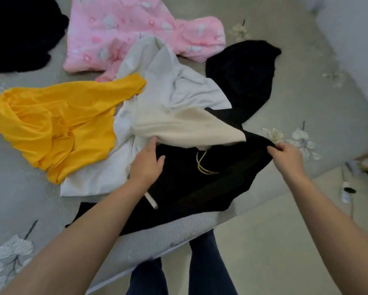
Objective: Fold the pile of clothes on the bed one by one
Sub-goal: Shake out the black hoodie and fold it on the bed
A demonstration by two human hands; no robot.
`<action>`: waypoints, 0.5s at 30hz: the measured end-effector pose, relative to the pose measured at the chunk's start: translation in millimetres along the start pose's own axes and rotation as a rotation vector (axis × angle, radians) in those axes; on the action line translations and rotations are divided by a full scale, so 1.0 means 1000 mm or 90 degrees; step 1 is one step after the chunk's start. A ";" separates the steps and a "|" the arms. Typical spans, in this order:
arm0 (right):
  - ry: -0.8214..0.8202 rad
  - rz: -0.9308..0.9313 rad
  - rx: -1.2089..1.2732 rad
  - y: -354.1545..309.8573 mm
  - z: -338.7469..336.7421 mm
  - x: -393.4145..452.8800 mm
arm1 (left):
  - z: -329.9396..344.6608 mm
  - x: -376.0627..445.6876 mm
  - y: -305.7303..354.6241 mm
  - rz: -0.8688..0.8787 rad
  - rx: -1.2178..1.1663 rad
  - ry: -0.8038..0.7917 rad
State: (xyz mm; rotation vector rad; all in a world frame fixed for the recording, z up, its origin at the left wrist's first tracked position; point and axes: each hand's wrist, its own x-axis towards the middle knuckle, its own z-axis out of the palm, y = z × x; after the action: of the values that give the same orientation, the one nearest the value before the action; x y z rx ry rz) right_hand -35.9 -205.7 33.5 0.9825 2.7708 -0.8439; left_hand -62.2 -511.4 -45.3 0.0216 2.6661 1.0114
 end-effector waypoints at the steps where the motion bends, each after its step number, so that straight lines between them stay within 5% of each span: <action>1: -0.001 0.016 0.013 0.009 -0.011 0.009 | 0.005 0.008 0.015 0.010 -0.007 0.017; 8: -0.102 -0.002 -0.151 0.075 -0.042 0.078 | 0.039 0.076 0.106 0.010 -0.068 0.094; 12: -0.192 -0.049 -0.205 0.120 -0.067 0.110 | 0.066 0.131 0.168 0.023 0.209 -0.110; 15: -0.219 -0.034 -0.189 0.158 -0.082 0.127 | 0.088 0.153 0.226 0.073 0.291 -0.111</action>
State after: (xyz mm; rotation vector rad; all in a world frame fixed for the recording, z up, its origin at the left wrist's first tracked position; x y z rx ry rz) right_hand -32.7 10.1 -4.1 0.6457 2.5348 -0.5241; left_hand -204.5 -266.3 -0.5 0.3427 2.6933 0.3863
